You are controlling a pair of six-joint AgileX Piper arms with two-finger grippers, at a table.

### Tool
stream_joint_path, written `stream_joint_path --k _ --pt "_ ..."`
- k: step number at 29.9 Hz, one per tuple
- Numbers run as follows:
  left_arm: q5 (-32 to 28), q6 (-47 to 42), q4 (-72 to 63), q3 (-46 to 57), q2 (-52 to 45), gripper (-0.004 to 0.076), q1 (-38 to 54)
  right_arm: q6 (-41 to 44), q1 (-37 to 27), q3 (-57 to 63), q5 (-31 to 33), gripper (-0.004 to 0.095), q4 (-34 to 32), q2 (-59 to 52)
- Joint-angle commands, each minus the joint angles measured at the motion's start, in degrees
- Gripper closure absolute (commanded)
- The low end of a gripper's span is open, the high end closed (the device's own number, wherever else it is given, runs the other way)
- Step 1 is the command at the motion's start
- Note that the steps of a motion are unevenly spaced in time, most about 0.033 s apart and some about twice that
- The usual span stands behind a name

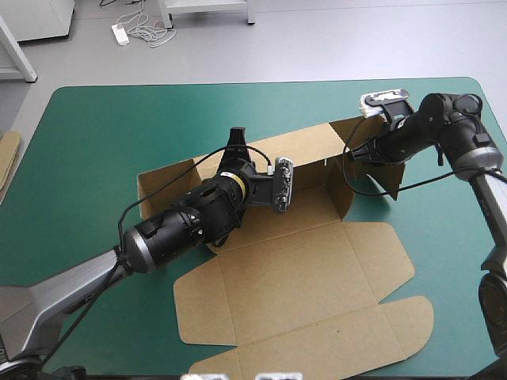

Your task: Fold the box

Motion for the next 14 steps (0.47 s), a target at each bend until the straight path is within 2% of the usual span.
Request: stream_joint_path --k 1,8,14 --pt "2.3 -0.7 -1.9 -1.0 -1.6 0.0733 -0.5 1.3 -0.3 -4.7 -0.9 0.0575 -1.2 -3.3" --pt "2.4 -0.7 -1.9 -1.0 -1.6 0.0733 -0.5 3.0 -0.3 -8.8 -4.3 0.0575 -1.4 -3.1" --pt "2.6 -0.7 -1.9 -1.0 -1.6 0.0733 -0.5 4.4 -0.3 -17.9 -2.0 0.0573 -1.4 1.3"
